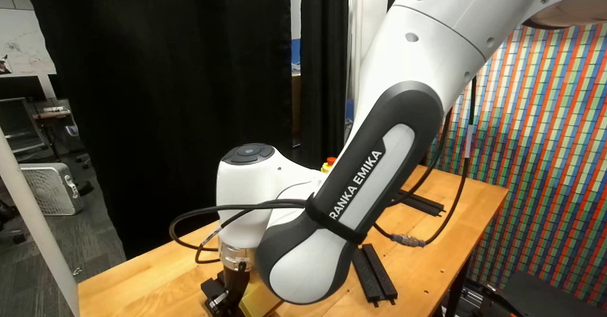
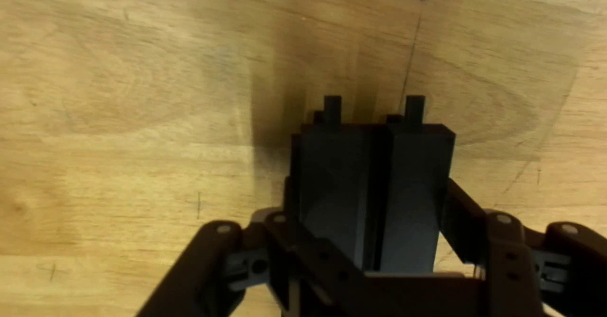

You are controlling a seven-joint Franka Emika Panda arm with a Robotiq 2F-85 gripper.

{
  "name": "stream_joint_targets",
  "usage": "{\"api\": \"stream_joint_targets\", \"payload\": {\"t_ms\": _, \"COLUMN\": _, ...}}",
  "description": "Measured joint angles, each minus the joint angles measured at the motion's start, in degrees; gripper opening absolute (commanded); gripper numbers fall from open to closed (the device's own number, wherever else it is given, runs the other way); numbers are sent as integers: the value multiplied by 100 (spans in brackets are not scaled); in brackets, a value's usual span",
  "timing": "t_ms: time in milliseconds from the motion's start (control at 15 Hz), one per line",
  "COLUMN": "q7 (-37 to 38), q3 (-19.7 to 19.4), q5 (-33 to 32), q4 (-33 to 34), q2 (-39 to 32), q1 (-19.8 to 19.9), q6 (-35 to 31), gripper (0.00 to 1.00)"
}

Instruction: Arrange the black objects together

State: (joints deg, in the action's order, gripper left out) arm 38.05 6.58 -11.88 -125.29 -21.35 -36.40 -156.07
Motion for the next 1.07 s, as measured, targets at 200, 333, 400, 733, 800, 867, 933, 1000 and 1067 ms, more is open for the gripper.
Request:
{"api": "stream_joint_targets", "payload": {"t_ms": 200, "q7": 82, "q3": -55, "q5": -172, "q4": 163, "q2": -68, "q1": -103, "q6": 239, "gripper": 45}}
{"api": "stream_joint_targets", "payload": {"t_ms": 333, "q7": 127, "q3": -73, "q5": -214, "q4": 296, "q2": -120, "q1": -124, "q6": 428, "gripper": 45}}
{"api": "stream_joint_targets", "payload": {"t_ms": 400, "q7": 145, "q3": -88, "q5": -224, "q4": 363, "q2": -149, "q1": -124, "q6": 510, "gripper": 45}}
{"api": "stream_joint_targets", "payload": {"t_ms": 733, "q7": 171, "q3": -188, "q5": -230, "q4": 689, "q2": -280, "q1": -99, "q6": 903, "gripper": 45}}
{"api": "stream_joint_targets", "payload": {"t_ms": 800, "q7": 171, "q3": -203, "q5": -230, "q4": 746, "q2": -302, "q1": -94, "q6": 977, "gripper": 45}}
{"api": "stream_joint_targets", "payload": {"t_ms": 867, "q7": 171, "q3": -212, "q5": -230, "q4": 799, "q2": -319, "q1": -88, "q6": 1051, "gripper": 45}}
{"api": "stream_joint_targets", "payload": {"t_ms": 933, "q7": 171, "q3": -213, "q5": -230, "q4": 845, "q2": -332, "q1": -78, "q6": 1113, "gripper": 45}}
{"api": "stream_joint_targets", "payload": {"t_ms": 1000, "q7": 171, "q3": -213, "q5": -230, "q4": 888, "q2": -340, "q1": -71, "q6": 1174, "gripper": 45}}
{"api": "stream_joint_targets", "payload": {"t_ms": 1067, "q7": 171, "q3": -213, "q5": -230, "q4": 924, "q2": -347, "q1": -70, "q6": 1223, "gripper": 45}}
